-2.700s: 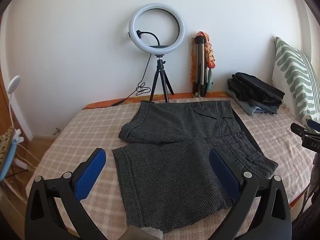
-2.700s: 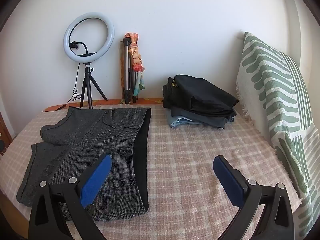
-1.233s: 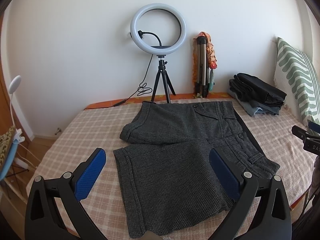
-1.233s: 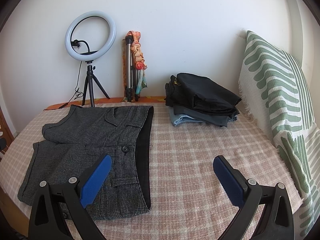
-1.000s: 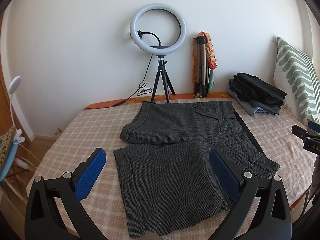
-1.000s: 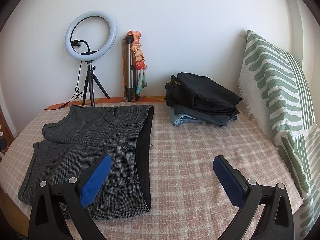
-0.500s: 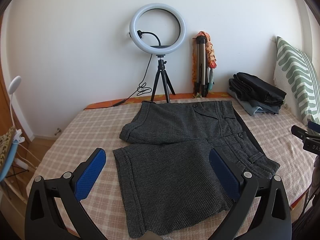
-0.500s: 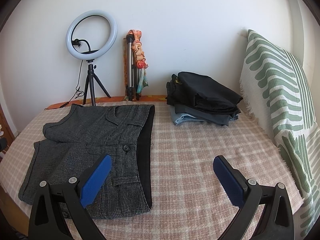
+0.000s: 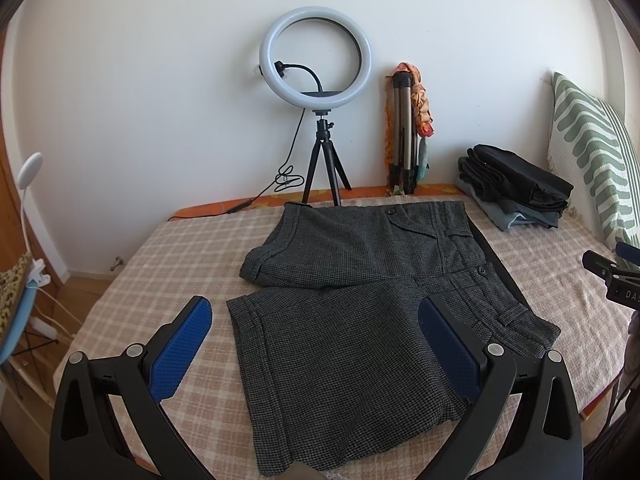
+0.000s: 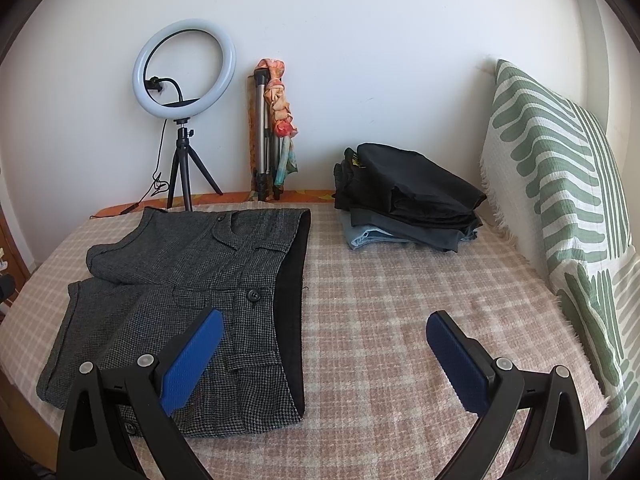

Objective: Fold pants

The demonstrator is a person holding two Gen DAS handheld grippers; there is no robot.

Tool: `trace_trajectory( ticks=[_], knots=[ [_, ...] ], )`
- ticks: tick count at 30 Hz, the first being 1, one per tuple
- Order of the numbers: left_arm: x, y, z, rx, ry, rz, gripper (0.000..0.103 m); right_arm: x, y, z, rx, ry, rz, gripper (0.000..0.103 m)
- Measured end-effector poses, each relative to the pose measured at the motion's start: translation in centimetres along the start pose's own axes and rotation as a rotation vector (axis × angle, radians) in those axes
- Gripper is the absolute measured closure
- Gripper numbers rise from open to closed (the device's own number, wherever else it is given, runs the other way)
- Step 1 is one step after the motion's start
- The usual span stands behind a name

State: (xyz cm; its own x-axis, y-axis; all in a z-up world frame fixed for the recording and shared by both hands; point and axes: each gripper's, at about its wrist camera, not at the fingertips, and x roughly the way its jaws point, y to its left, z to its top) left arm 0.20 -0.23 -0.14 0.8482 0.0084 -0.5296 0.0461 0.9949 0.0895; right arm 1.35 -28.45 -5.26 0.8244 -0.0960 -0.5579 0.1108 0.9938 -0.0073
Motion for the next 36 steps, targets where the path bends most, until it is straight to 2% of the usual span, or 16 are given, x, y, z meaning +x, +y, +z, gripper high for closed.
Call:
trace_trajectory(
  ticks=[13, 21, 27, 32, 36],
  knots=[
    [0.1, 0.1, -0.3, 0.001, 0.005, 0.005, 0.000, 0.3, 0.1, 0.0, -0.006, 0.011, 0.001, 0.000],
    [0.4, 0.4, -0.9, 0.039, 0.021, 0.005, 0.000, 0.1, -0.8, -0.2, -0.014, 0.011, -0.007, 0.000],
    [1.0, 1.4, -1.0, 0.063, 0.060, -0.017, 0.000, 0.0, -0.7, -0.3, -0.064, 0.026, 0.041, 0.000],
    [0.7, 2.6, -1.1, 0.120, 0.112, -0.110, 0.002, -0.1, 0.3, -0.9, -0.162, 0.029, 0.107, 0.000],
    [0.2, 3.9, -1.7, 0.211, 0.129, -0.079, 0.010, -0.2, 0.7, -1.3, -0.197, 0.026, 0.219, 0.000]
  ],
)
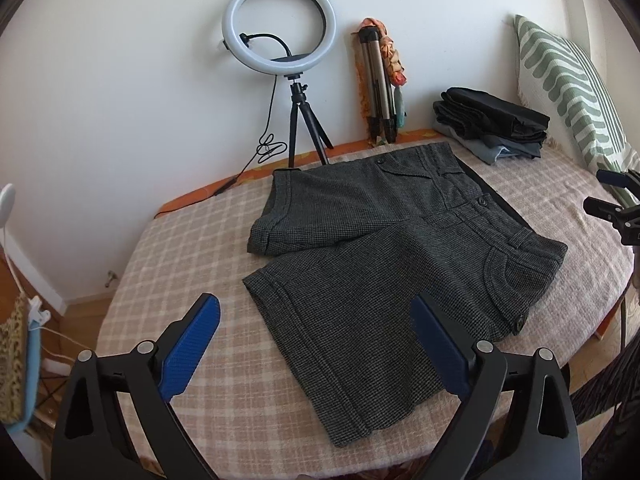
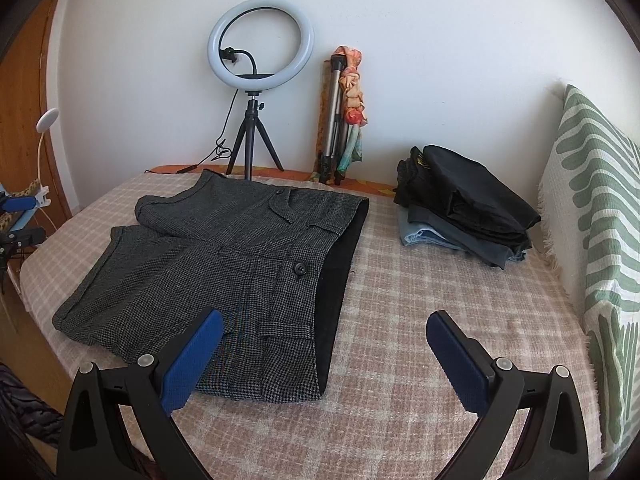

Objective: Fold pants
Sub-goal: 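Grasp the trouser hem with the left gripper while the right gripper grasps the other hem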

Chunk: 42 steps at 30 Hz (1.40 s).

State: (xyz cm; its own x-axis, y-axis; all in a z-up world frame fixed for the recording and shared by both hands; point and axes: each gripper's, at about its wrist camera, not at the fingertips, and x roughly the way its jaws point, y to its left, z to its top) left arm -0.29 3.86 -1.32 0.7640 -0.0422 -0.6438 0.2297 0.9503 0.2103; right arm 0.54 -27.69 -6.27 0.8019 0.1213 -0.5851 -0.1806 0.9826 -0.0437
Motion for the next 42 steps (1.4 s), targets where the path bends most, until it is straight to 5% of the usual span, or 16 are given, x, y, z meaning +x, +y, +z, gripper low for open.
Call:
trace_trajectory(
  ticks=[5, 12, 22, 27, 32, 37, 42],
  knots=[
    [-0.3, 0.1, -1.3, 0.044, 0.044, -0.046, 0.023, 0.4, 1.4, -0.4, -0.138, 0.037, 0.098, 0.003],
    [0.5, -2.1, -3.4, 0.104, 0.143, -0.191, 0.043, 1.9, 4.1, -2.2, -0.401, 0.199, 0.187, 0.022],
    [2.9, -4.1, -5.0, 0.150, 0.246, -0.323, 0.045, 4.6, 7.5, -4.6, -0.637, 0.309, 0.184, 0.031],
    [3.7, -4.6, -5.3, 0.182, 0.267, -0.345, 0.045, 5.8, 8.1, -5.3, -0.723, 0.337, 0.158, 0.036],
    [4.6, -5.1, -5.6, 0.222, 0.285, -0.352, 0.045, 6.8, 8.8, -5.8, -0.814, 0.359, 0.095, 0.064],
    [5.3, -6.2, -6.4, 0.288, 0.291, -0.319, 0.045, 6.7, 8.1, -4.2, -0.772, 0.339, 0.089, 0.089],
    [6.0, -7.3, -7.1, 0.373, 0.280, -0.240, 0.045, 6.2, 7.3, -1.4, -0.697, 0.294, 0.078, 0.094]
  ],
)
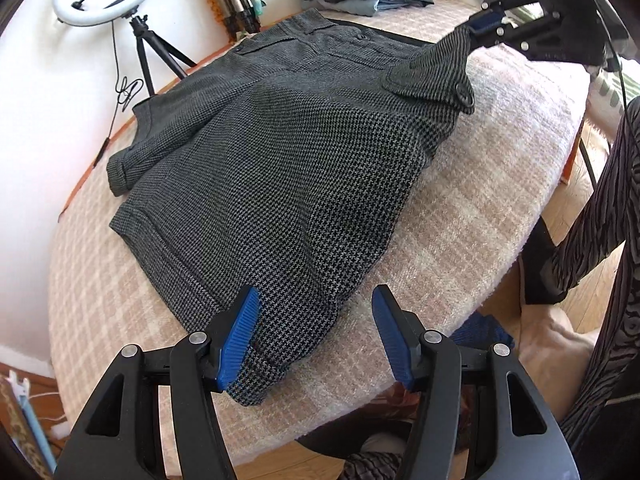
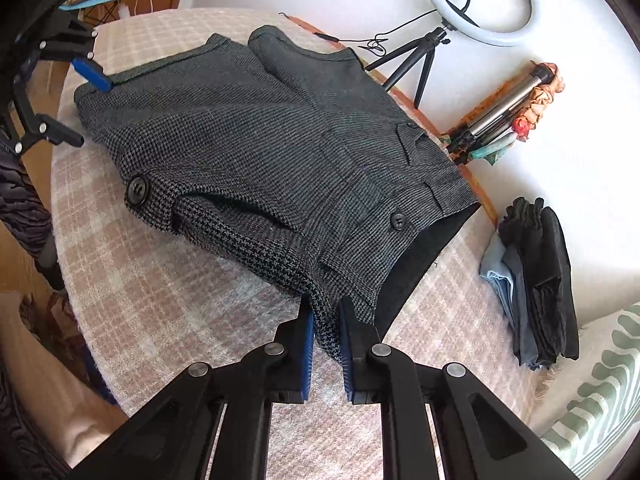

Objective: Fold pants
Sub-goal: 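Grasp the trouser hem with the left gripper while the right gripper grasps the other hem, then lift the hems with both grippers and fold them over toward the waistband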

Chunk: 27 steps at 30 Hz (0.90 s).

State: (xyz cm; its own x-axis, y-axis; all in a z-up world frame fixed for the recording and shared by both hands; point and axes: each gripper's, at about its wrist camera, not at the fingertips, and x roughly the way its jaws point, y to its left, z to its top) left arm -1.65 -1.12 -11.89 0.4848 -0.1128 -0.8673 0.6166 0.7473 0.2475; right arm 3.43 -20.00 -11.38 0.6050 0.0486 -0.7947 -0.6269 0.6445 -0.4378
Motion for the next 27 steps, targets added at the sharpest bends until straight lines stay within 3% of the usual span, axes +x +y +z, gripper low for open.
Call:
trace_trajectory(
  ticks=[4, 8, 11, 12, 15, 27],
  knots=[
    [0.6, 0.5, -0.3, -0.002, 0.000, 0.055, 0.045, -0.7, -1.2, 0.7, 0.038, -0.030, -0.006, 0.095],
    [0.9, 1.3, -0.8, -0.015, -0.006, 0.062, 0.042, -1.3, -1.4, 0.8, 0.057, -0.052, -0.013, 0.095],
    [0.7, 1.5, -0.9, -0.006, -0.023, 0.086, 0.063, -1.5, -1.2, 0.6, 0.078, -0.059, -0.010, 0.095],
    [0.6, 1.9, -0.8, -0.019, -0.025, 0.066, 0.078, -1.5, -1.3, 0.6, 0.085, -0.060, -0.009, 0.095],
    [-0.2, 2.3, -0.4, -0.047, -0.063, 0.044, 0.092, -1.6, -1.3, 0.5, 0.101, -0.070, -0.015, 0.095],
    [-6.4, 7.9, 3.3, -0.123, -0.280, 0.162, 0.097, -3.4, -3.5, 1.6, 0.269, -0.176, -0.019, 0.095]
  ],
)
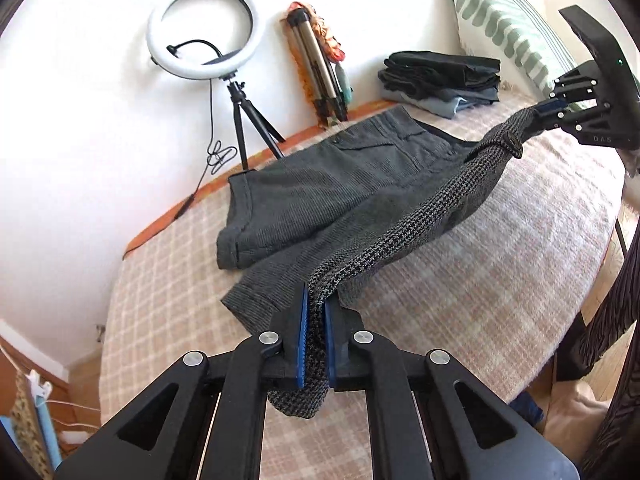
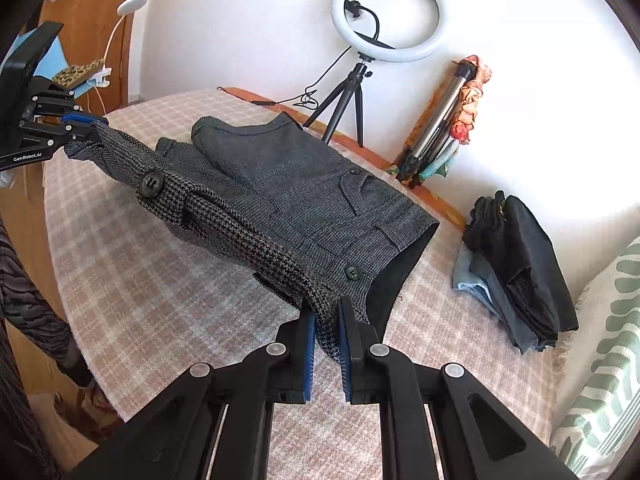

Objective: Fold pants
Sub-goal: 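Lift the hems with both grippers and fold them over toward the waistband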

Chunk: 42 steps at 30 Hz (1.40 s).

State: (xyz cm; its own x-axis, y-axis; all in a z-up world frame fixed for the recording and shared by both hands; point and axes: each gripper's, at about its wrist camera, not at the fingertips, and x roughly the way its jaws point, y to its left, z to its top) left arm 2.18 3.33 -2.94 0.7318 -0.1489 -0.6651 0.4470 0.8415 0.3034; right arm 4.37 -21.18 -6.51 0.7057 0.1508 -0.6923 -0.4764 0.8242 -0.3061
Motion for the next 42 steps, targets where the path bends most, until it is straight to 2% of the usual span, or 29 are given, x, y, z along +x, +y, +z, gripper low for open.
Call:
trace_trajectory(
  ticks=[5, 8, 16, 21, 29, 33, 36, 42],
  knots=[
    [-0.5, 1.5, 2.6, 0.025, -0.063, 0.042, 0.098, -0.7, -1.1, 2.3, 0.032, -0.051, -0.023, 0.095],
    [0.1, 3.1, 4.3, -0.013, -0.088, 0.034, 0.098, -0.7, -1.8, 3.7, 0.049, -0.074, -0.040, 0.095],
    [3.5, 6.9, 9.6, -0.007, -0.117, 0.070, 0.098, 1.2, -3.8, 8.2, 0.079, -0.118, -0.073, 0.096],
    [6.2, 8.4, 12.8, 0.013, -0.127, 0.084, 0.098, 4.0, -7.2, 11.1, 0.116, -0.117, -0.078, 0.096],
    [13.8, 10.2, 16.8, 0.056, -0.077, 0.102, 0.099, 11.4, -11.6, 13.7, 0.164, -0.048, -0.076, 0.096],
    [18.7, 10.7, 18.0, 0.067, -0.022, 0.107, 0.101, 15.7, -12.9, 14.5, 0.172, 0.002, -0.066, 0.096],
    [22.5, 11.3, 18.2, 0.039, 0.025, 0.089, 0.101, 19.0, -13.7, 14.6, 0.182, 0.054, -0.047, 0.096],
    [28.4, 10.9, 16.9, 0.048, 0.113, 0.072, 0.101, 25.3, -14.6, 13.5, 0.213, 0.176, 0.018, 0.096]
  ],
)
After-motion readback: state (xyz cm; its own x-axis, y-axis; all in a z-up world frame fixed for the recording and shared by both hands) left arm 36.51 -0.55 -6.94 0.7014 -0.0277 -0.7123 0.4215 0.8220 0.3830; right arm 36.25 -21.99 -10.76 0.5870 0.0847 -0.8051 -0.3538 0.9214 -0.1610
